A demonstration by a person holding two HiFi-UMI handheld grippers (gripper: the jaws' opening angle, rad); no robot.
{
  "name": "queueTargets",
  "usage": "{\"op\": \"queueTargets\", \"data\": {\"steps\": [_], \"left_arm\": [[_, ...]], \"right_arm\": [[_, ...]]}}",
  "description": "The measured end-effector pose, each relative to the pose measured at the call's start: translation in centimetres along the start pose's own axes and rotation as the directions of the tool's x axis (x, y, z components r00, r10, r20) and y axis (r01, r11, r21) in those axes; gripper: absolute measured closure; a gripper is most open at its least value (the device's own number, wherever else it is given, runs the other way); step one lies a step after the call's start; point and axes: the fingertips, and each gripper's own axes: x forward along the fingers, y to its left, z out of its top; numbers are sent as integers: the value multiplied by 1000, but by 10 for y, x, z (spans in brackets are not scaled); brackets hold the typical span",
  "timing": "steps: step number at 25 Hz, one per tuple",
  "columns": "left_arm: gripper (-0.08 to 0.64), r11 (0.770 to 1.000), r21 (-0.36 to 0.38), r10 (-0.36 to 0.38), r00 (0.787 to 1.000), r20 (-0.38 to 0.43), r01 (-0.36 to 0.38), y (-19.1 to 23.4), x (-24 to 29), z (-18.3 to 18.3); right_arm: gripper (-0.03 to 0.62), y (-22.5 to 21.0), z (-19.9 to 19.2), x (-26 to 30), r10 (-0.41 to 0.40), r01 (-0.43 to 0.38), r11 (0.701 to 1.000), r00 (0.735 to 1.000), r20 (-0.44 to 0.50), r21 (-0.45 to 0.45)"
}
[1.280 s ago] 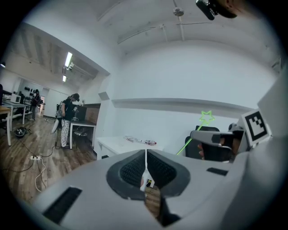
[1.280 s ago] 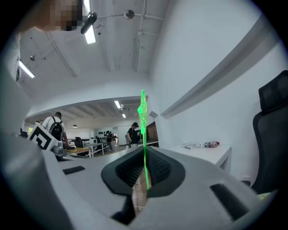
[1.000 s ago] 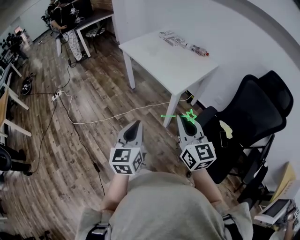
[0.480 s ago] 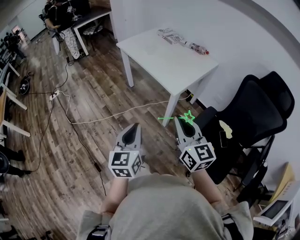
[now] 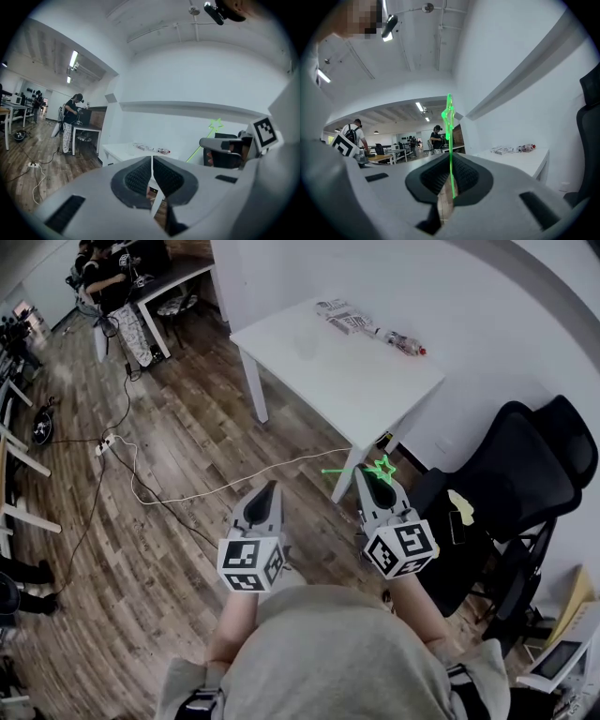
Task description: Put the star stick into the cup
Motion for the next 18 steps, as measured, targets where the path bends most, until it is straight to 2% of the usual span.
{"op": "queueTargets", "data": {"steps": [9, 18], "left_arm": [[546, 999, 17, -38, 999, -1, 38, 78, 55, 38], [546, 996, 29, -86, 996, -22, 86, 143, 116, 57]], "right_arm": [[580, 6, 13, 95, -48, 48, 999, 999, 19, 10], [580, 1, 11, 178, -101, 101, 995, 995, 20, 13]]}}
